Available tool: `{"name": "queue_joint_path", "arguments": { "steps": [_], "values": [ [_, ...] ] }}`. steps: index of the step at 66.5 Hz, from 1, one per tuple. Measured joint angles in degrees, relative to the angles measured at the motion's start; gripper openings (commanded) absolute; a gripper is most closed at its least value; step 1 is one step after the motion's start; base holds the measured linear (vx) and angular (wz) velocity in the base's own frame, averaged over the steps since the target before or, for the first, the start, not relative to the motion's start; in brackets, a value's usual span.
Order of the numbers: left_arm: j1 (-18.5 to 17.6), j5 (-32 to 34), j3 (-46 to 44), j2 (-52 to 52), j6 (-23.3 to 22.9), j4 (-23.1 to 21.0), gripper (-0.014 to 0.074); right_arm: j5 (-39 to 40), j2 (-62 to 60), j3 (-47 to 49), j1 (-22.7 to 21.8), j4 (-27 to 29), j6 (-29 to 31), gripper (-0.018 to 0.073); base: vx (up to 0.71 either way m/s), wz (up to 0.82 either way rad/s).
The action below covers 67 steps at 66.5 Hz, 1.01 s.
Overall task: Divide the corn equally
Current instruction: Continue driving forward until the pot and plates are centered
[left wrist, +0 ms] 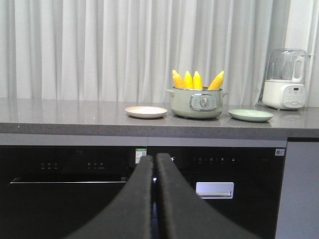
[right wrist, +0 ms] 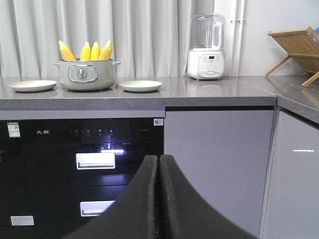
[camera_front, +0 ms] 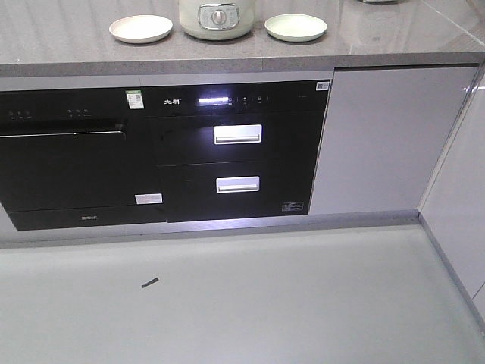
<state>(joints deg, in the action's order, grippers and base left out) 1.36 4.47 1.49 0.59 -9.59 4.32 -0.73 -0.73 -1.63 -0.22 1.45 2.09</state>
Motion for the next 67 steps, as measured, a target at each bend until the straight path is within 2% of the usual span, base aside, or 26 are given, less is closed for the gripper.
{"name": "queue_joint_path", "arguments": {
  "steps": [67],
  "values": [
    [0.0,0.0,0.0,0.0,0.0,0.0,-0.0006,0.0,0.0,0.0,0.0,0.0,0.0,-0.0003,0.08,0.0]
  ]
}}
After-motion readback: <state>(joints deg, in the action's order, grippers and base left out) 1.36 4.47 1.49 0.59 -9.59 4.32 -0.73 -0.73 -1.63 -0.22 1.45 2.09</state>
